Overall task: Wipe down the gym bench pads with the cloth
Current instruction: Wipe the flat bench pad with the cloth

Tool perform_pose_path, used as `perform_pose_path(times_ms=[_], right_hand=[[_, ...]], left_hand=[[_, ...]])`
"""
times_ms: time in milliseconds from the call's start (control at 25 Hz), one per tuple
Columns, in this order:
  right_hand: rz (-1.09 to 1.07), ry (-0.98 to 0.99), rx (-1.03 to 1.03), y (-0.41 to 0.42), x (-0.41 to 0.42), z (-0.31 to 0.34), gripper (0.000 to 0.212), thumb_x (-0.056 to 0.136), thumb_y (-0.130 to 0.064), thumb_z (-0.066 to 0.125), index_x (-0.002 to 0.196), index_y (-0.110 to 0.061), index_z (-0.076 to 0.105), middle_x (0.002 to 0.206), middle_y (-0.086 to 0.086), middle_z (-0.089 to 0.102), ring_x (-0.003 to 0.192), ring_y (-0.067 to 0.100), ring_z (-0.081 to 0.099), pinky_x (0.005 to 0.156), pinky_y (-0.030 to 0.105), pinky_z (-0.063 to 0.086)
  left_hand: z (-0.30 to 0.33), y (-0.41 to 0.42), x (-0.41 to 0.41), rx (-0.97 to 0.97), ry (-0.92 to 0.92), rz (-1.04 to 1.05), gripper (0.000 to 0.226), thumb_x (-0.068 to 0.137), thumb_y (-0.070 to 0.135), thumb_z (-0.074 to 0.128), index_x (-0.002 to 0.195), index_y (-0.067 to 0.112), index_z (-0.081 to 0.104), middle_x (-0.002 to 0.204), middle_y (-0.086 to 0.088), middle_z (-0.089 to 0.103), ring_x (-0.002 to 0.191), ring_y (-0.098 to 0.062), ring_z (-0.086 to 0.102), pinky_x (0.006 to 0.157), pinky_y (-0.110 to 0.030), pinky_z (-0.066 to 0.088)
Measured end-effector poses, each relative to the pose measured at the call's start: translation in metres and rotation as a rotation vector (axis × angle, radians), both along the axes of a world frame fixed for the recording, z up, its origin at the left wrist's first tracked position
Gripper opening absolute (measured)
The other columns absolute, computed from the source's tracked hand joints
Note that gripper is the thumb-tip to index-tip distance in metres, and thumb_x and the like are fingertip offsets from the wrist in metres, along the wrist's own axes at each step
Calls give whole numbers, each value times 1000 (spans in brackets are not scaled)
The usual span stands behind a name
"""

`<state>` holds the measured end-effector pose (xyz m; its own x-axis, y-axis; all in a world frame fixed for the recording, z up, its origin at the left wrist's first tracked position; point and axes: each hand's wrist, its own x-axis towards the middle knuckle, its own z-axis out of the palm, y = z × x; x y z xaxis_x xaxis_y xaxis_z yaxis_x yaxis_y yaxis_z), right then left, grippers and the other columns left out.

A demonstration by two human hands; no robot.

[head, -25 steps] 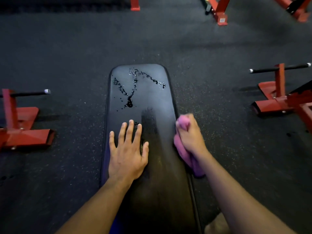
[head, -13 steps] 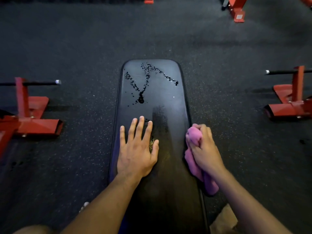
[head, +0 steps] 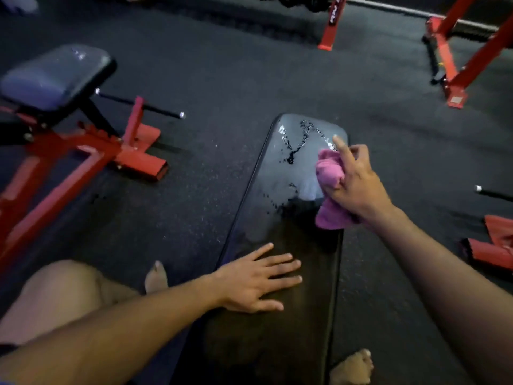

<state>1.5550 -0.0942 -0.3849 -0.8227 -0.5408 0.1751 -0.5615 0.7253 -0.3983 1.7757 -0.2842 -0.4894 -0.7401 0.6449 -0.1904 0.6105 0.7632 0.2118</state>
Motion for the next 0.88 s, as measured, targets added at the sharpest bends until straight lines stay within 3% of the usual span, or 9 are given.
perform_pose_path(times_ms=[80,200,320,400,480,560,640,760,880], right_hand=[[129,-18,-2,-26,32,-25,74,84,-38,64,151,-18,40,134,12,47,111,33,58,93,46,55],[533,-40,136,-66,77,-67,61,81,-27,58,139,-8,56,133,13,60,122,29,56,105,46,46],[783,101,269,-103,75,-95,52,86,-25,66,135,-11,62,132,14,59,123,31,53,104,45,41],[663,152,320,-128,37,-105,55,83,-25,66,137,-20,61,133,12,58,123,27,48,105,53,38],[352,159,307,-138,-12,-102,54,85,-28,60,138,-35,58,135,2,56,126,24,48,108,62,34],[114,159,289,-128,-37,-96,48,91,-37,60,138,-42,55,134,-3,56,120,27,53,104,55,39],[31,168,289,-110,-16,-97,54,88,-33,59,142,-36,55,135,2,56,109,33,53,94,47,43],[228,84,258,-101,63,-97,68,71,-31,49,138,-27,59,134,3,56,97,30,47,85,47,42],[626,106,293,-137,86,-99,56,78,-33,64,134,-27,63,129,-1,60,96,25,47,84,41,35]], left_hand=[[-13,-6,2,39,73,25,70,107,64,24,166,28,17,174,-1,11,161,-17,5,130,-49,-5],[-26,-6,3,131,113,68,67,105,60,31,162,24,32,169,-4,30,155,-22,28,128,-46,13],[-30,-3,4,219,117,67,67,105,56,34,162,20,33,169,-6,29,156,-23,26,128,-48,17],[-32,-5,-1,228,127,48,71,105,57,30,164,17,24,173,-10,16,160,-23,13,129,-49,-1],[-31,-5,-4,229,111,15,74,107,58,25,166,15,14,174,-11,6,161,-23,3,126,-47,-13],[-28,-5,-4,216,82,-1,75,107,60,22,166,14,10,174,-10,3,161,-23,-2,126,-46,-14],[-25,-6,-5,198,63,-83,76,108,61,22,166,13,12,174,-10,6,161,-23,-2,128,-46,-12],[-23,-1,-10,174,98,-186,75,108,60,25,165,12,16,174,-9,11,161,-22,4,129,-42,-5],[-23,2,-11,207,71,-202,74,108,60,27,165,13,17,173,-8,14,160,-22,8,128,-42,1]])
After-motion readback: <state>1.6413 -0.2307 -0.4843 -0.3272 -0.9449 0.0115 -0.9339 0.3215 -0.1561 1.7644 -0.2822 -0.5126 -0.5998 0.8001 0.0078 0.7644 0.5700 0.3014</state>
